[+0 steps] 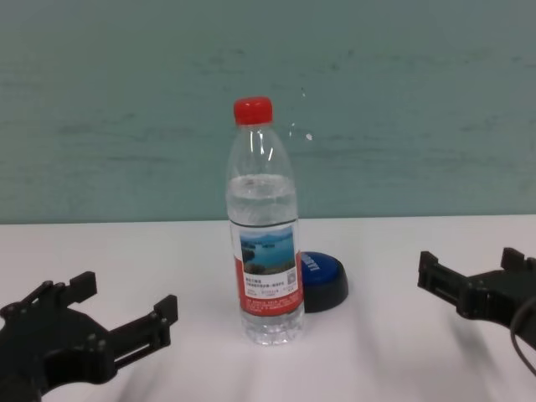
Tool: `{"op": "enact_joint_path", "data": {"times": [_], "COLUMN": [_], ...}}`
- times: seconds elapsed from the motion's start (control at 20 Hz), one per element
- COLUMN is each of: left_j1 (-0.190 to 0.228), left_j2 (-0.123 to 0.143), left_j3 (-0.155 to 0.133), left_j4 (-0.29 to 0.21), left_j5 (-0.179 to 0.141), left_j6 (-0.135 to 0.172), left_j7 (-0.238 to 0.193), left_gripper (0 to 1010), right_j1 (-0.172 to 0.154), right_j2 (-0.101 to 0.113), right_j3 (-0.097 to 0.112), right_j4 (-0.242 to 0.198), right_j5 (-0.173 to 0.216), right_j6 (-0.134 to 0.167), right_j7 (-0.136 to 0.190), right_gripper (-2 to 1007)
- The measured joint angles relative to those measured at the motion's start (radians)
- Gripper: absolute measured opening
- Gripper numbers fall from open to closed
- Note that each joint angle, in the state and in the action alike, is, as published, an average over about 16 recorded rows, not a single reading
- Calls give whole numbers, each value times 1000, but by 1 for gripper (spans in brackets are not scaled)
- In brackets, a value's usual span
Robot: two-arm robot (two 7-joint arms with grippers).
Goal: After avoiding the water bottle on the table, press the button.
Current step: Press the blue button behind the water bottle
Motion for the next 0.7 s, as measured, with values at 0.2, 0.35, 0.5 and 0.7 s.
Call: {"op": "enact_joint_path", "data": {"times": [0.2, 0.35, 0.5, 0.7], "left_j1": [-37, -61, -80, -95], "left_j2": [10, 18, 24, 31], "left_j3": [6, 14, 21, 29], "left_j4": [40, 64, 80, 93], "left_j5": [-19, -28, -34, -36], "left_j6": [-27, -38, -43, -44], "left_j7": [-23, -37, -45, -47], "left_gripper": [1000, 1000, 1000, 1000], "right_j1": [0, 0, 0, 0], "right_j2": [0, 0, 0, 0], "right_j3": [0, 0, 0, 0], "right_j4": [0, 0, 0, 0], "right_j5": [0, 0, 0, 0], "right_j6": [0, 0, 0, 0], "right_j7": [0, 0, 0, 0], "right_gripper": [1004, 1004, 1004, 1004]}}
